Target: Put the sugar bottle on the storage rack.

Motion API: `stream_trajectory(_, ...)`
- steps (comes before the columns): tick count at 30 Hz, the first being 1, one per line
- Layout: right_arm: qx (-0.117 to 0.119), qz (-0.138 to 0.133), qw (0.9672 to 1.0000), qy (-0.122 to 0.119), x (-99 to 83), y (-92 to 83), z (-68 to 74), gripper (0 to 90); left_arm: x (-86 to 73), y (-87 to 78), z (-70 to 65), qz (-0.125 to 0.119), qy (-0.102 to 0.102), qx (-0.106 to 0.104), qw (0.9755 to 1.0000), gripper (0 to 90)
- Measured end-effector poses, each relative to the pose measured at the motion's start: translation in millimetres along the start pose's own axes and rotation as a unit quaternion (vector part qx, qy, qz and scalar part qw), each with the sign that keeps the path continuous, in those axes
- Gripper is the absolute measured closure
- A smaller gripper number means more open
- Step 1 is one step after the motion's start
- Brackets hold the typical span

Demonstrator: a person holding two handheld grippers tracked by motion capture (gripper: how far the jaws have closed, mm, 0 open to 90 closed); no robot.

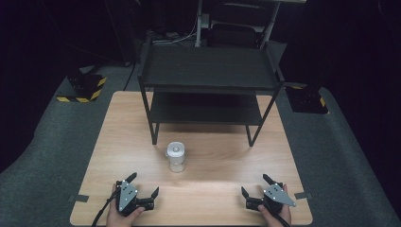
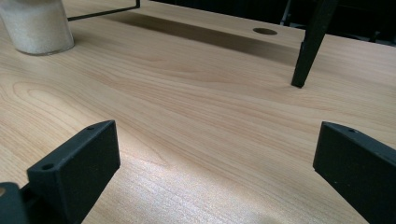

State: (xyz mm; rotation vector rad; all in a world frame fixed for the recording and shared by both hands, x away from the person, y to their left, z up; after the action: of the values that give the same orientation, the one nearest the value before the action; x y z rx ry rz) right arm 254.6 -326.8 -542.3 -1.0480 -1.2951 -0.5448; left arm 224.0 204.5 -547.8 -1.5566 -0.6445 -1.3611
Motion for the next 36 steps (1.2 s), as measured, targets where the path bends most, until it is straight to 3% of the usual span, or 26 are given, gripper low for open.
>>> stream_trajectory(22, 0.005, -0.003, 1.0, -0.001, -0.8, -0.6, -0.6, 0.1, 0.5, 0.0, -1.3, 0.003, -0.002, 0.007, 1.0, 0.5)
stream_trajectory(29, 0.009, -0.005, 0.9999, 0.001, -1.1, -0.7, -1.7, 0.1, 5.5, -4.2, -0.6, -0.014, -0.004, 0.009, 0.9999, 0.5)
stream_trajectory(36, 0.01, -0.005, 0.9999, 0.002, -1.1, -0.7, -2.2, 0.2, 29.9, -14.0, -2.7, -0.048, -0.015, 0.007, 0.9987, 0.5)
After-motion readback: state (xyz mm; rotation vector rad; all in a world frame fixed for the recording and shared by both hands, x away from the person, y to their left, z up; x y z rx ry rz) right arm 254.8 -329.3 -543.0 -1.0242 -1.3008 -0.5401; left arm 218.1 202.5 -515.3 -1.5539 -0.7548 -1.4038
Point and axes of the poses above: each handheld gripper's, and its own axes: y roughly forward along the jaws, x roughly out of its top, z roughly to its left, the point moved 8 cm from there along y, roughly forward along the jaws, and after that the axes turned 1 degree about y, right-handed, at the moved point
